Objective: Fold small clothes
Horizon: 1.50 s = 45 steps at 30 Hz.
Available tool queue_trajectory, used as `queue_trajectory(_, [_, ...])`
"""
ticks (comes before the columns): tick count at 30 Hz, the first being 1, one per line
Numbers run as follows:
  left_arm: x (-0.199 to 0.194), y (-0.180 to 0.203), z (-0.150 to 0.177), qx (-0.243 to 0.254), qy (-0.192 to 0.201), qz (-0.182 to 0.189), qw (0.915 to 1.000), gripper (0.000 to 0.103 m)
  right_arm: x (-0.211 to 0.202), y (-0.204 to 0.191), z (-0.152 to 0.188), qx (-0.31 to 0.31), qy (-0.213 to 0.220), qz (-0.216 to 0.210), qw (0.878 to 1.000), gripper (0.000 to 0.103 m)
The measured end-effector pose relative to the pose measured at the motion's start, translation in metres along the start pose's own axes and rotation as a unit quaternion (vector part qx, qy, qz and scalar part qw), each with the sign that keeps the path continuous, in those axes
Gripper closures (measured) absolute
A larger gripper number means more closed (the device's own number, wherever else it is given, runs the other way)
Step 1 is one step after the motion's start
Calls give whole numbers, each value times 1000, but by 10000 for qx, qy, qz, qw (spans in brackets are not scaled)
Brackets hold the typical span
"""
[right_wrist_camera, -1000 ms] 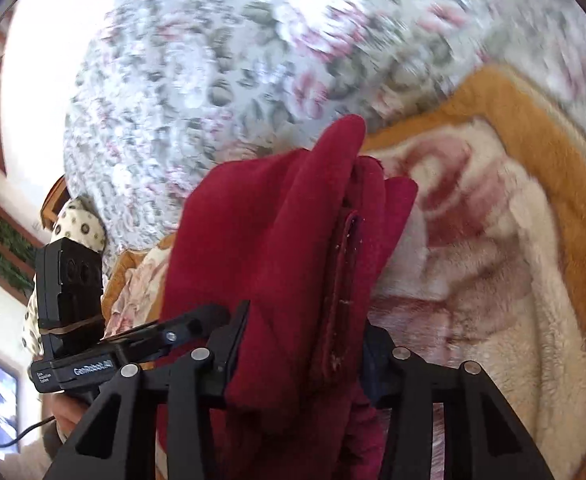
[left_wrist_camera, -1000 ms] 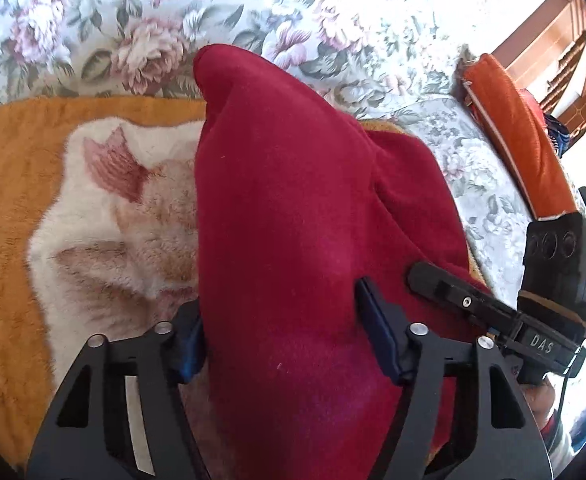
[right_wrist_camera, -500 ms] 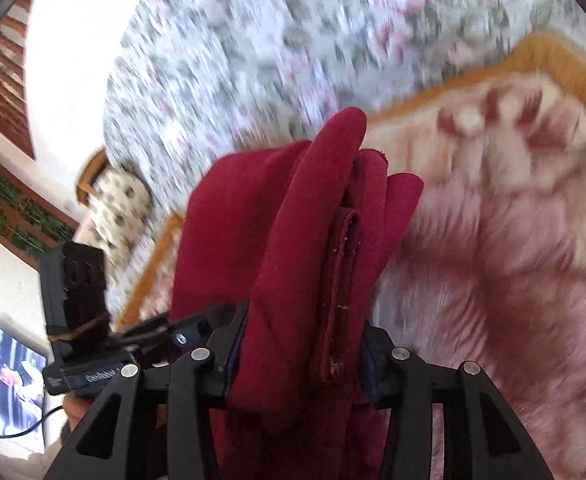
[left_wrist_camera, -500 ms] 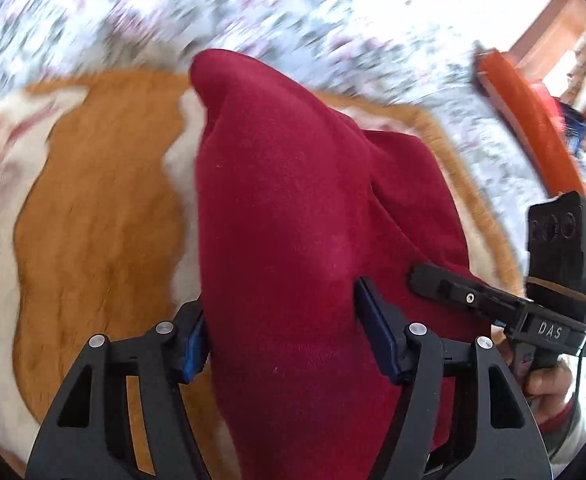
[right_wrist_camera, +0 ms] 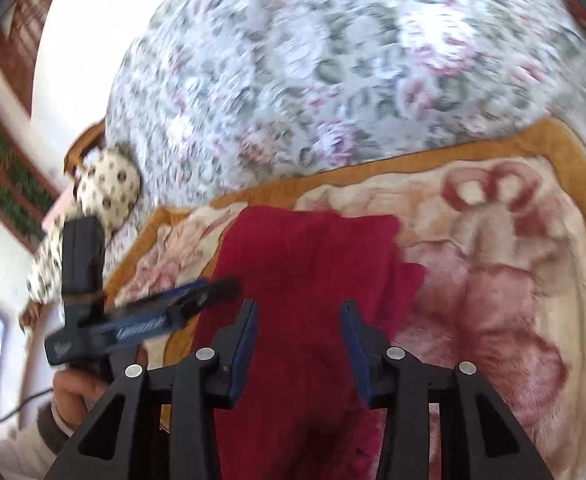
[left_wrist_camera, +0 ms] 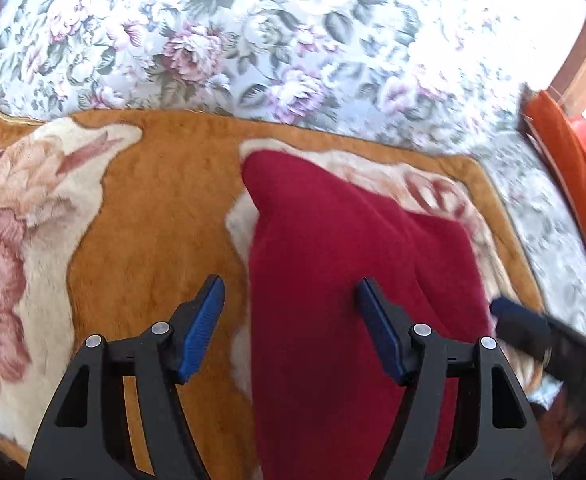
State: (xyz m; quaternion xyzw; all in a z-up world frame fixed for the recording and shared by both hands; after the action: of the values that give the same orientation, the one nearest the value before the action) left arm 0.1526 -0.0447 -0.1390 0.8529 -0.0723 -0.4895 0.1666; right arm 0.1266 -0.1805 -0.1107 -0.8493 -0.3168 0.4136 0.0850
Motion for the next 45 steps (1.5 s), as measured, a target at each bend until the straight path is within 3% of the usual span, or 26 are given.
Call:
queue_trajectory(3, [21,-5,-8,-86,-139,-173,9997,33,25,-4,3,-408,-304,340,9981,65])
queue_trajectory(7, [42,-9,-8,-76,-235,-287,9993,23,52,15,20,-709,-745,789,9916,68])
queue_trajectory(13, [39,-8,-6,-55,-169,-292,9994,23,44,15,19,-729,-637,679,9930,68])
queue_trajectory(18, [29,-6,-5,-43,-49,-366,9993,23,16,-16,19,-785,-487,391,9950,68])
queue_trajectory(22, [23,-4,-2,12,28,-409,9992,23,4,-37,42,-976,-635,347,9926,68])
queue_trajectory(25, [18,-1,2,-24,67,-399,9992,23,16,-34,72,-1022,-981,487,9887,68])
queue_trajectory(27, [11,0,3,46,167,-505,9986,23,21,-35,81,-1075,-922,610,9880,67])
queue_trajectory(33, [-21,1,5,243,623,-705,9953,23,-1,-40,58,-956,-659,634,9912,67])
queue_trajectory(41, [-64,-2,12,413,1165,-920,9881,23,-24,-18,21,-629,-294,1516,9860,67])
queue_trajectory(45, [-80,-6,17,416,1342,-994,9851,23,-24,-17,13,-451,-242,1615,9855,66])
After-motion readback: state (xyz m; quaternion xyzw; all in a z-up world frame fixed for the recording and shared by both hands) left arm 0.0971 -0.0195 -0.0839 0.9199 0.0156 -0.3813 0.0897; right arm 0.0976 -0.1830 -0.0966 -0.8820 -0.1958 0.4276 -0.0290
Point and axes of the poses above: each gripper's, at about its wrist camera, not at the fingertips, and x roughly the way its jaws point, y to its right, z to its underside, the point moved 10 cm from there along x, roughly the way its jaws point, and after that the axes turned 14 degrees about -x, right-handed, at the moved point
